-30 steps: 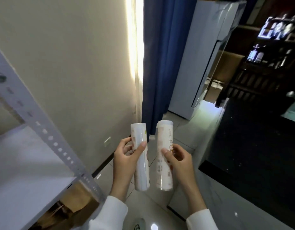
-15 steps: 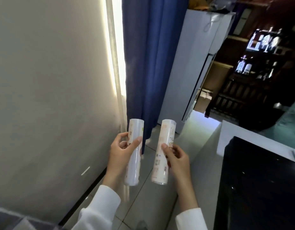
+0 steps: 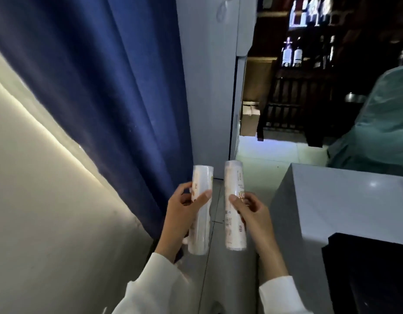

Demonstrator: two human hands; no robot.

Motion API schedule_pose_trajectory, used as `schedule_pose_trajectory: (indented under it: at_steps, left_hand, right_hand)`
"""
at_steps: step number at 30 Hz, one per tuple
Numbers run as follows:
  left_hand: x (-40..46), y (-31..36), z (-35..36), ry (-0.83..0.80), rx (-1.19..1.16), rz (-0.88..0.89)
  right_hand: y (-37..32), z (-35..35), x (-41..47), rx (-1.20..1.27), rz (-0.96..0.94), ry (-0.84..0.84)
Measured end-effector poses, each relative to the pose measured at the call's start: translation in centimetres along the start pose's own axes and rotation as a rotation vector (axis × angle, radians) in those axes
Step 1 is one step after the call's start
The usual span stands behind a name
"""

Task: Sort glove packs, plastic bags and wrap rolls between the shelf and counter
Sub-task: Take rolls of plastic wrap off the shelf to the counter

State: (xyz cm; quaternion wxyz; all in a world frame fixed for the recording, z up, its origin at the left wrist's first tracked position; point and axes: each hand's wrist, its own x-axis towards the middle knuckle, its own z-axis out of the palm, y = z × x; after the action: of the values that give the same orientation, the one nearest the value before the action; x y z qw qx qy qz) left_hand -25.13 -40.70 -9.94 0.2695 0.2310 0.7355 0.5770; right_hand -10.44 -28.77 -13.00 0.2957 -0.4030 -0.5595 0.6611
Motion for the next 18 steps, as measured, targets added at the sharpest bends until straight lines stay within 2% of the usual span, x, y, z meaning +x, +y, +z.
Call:
schedule_pose_trajectory:
  at_steps: [8, 13, 18]
  left_hand:
    - [12.2, 2.6, 7.1, -0.185, -0.107, -0.056]
    - [21.1, 3.1, 11.8, -0.276, -0.11, -0.079]
    - [32.2, 4.4, 17.1, -0.364, -0.107, -0.03]
  right_hand:
    - [-2.4, -3.5, 9.6, 0.017, -0.009, 0.23]
    - [-3.0, -5.3, 15.9, -0.027, 0.012, 0.295]
    - [-5.1, -7.1, 24.0, -0.054, -0.016, 0.409]
